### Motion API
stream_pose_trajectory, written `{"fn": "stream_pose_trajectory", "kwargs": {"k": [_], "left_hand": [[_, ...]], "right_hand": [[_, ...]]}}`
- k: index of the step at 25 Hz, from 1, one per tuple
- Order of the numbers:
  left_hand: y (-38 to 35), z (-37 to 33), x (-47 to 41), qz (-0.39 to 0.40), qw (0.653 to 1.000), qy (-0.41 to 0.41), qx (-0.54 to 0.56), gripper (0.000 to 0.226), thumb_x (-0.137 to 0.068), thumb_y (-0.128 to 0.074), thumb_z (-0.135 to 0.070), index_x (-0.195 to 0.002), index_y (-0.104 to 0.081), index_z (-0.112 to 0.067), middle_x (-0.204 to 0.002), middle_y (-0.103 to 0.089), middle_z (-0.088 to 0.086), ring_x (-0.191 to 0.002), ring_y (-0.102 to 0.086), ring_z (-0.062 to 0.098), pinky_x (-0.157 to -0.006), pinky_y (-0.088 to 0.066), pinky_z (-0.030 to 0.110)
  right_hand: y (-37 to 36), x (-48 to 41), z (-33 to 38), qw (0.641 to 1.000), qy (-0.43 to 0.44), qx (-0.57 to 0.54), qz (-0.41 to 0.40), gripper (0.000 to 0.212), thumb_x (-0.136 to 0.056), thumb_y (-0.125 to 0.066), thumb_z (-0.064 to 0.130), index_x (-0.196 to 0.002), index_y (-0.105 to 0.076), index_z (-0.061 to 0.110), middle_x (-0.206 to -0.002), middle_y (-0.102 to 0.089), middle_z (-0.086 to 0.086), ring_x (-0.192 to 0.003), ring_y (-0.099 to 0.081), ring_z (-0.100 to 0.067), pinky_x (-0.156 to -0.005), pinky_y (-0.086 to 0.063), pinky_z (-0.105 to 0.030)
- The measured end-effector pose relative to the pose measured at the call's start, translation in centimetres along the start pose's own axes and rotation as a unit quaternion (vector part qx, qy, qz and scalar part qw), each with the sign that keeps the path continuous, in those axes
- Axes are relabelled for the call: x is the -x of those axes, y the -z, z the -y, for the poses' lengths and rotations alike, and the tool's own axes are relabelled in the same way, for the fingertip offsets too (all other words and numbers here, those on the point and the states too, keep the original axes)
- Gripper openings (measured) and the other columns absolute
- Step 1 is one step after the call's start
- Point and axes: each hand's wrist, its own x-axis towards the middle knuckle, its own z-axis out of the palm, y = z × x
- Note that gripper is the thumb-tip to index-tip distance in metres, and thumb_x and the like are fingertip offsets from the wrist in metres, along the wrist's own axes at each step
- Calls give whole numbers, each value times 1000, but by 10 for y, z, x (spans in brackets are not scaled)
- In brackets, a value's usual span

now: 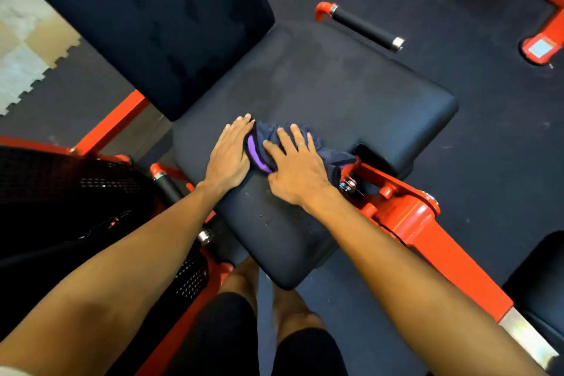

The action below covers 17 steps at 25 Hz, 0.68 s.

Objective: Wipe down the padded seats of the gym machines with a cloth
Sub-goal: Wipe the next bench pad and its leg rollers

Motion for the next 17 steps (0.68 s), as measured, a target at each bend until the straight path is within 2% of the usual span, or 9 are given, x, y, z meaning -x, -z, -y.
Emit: {"fn": "stream_pose_trajectory", "kwargs": {"k": [2, 4, 7, 10, 13, 17], "left_hand": [[6, 13, 18, -3, 1000, 9, -9, 53, -101, -34, -15, -153, -40, -12, -162, -35, 3, -153, -24, 16, -127, -10, 33], [10, 26, 35, -11, 999, 20, -28, 51, -104, -32, -22, -154, -40, -15, -163, -34, 2, -153, -22, 14, -127, -8, 32], [11, 34, 47, -30, 998, 46, -30, 49, -106, -34, -21, -155, -38, -17, -164, -32, 0, -154, -20, 12, -127, -5, 33], [8, 33, 47, -52, 996, 72, -22, 50, -106, -35, -20, -156, -36, -18, -165, -30, -1, -154, -19, 12, -127, -3, 31], [9, 40, 52, -72, 991, 112, -4, 50, -106, -34, -17, -156, -37, -17, -165, -28, 0, -154, -18, 12, -125, 1, 25], [7, 44, 55, -91, 987, 132, 32, 50, -104, -36, -14, -154, -41, -14, -165, -30, 1, -154, -18, 13, -127, -1, 28]], "right_hand": [[6, 9, -17, 996, 77, 39, 24, 67, -97, -51, 48, -159, -26, 39, -172, -6, -2, -158, -1, -30, -127, -4, -49], [13, -1, -40, 988, 117, 99, 8, 62, -98, -45, 58, -157, -30, 44, -171, -13, 1, -157, -9, -26, -125, -7, -48], [12, -33, -47, 993, 88, 78, -25, 58, -100, -38, 61, -156, -33, 44, -171, -14, 0, -158, -2, -28, -125, 4, -53], [-8, -50, -6, 999, 30, 22, -37, 55, -103, -42, 51, -156, -37, 39, -171, -13, -4, -157, 3, -34, -125, 6, -56], [-25, -26, 35, 997, 53, 1, -56, 53, -101, -46, 50, -152, -45, 37, -169, -22, -6, -157, -4, -35, -125, 4, -56], [-39, 4, 28, 993, 78, 1, -88, 49, -97, -51, 47, -144, -55, 37, -162, -37, -5, -155, -19, -33, -125, -7, -57]]}}
